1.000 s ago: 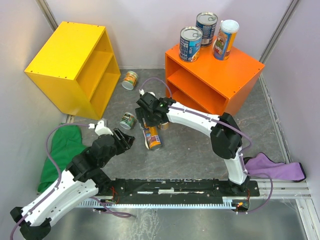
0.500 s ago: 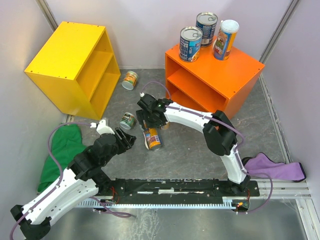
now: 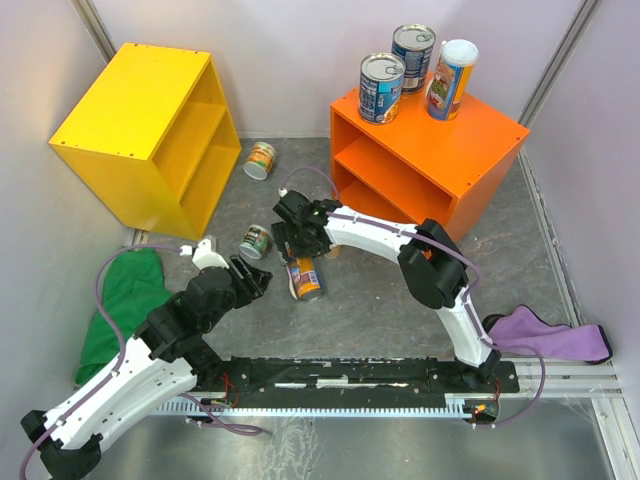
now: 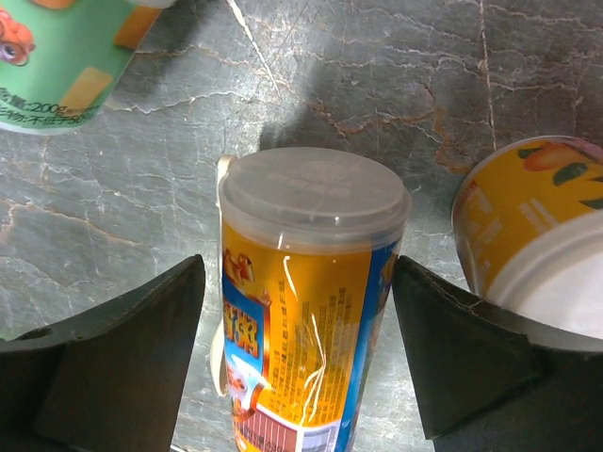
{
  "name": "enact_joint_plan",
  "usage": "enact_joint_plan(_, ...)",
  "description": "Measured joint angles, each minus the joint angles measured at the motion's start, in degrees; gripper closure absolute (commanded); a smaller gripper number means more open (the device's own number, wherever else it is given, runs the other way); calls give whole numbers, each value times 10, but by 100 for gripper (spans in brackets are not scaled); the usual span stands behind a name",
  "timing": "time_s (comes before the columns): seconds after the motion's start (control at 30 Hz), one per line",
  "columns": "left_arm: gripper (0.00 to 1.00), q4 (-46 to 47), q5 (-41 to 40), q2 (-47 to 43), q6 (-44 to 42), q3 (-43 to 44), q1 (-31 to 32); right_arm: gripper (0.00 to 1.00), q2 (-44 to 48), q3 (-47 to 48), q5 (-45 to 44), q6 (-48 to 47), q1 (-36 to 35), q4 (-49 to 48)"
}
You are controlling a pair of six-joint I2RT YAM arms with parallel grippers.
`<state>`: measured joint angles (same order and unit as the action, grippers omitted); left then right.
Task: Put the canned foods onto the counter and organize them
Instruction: Adjust the canned food at the center of the board.
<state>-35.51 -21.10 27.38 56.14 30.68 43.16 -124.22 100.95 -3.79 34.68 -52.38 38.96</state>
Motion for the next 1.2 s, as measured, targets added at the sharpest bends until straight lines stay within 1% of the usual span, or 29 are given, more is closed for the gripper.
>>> enact_joint_plan(0.13,36,-2,-1,-5,0,0,0,14,-16,5,3,0,0,-2)
enact_joint_plan(0.2,36,-4,-2,-7,0,0,0,18,-24,9,4,0,0,-3)
enact_joint_plan(0.23,36,-5,-3,-7,0,0,0,23,-27,10,4,0,0,-4)
enact_joint_plan(0.33,36,-6,-3,-8,0,0,0,40,-30,10,6,1,1,-4)
enact_joint_plan(0.4,36,-8,-4,-9,0,0,0,49,-30,10,9,2,2,-6)
enact_joint_plan(0.6,36,-11,-9,-12,0,0,0,67,-30,9,19,3,3,-12)
enact_joint_plan(0.77,35,-12,-11,-13,0,0,0,72,-27,1,26,1,3,-30)
enact_joint_plan(0.9,35,-12,-12,-13,0,0,0,73,-8,-18,27,-5,0,-49)
enact_joint_plan(1.2,35,-14,-13,-13,0,2,0,74,84,-68,12,-43,-29,-108)
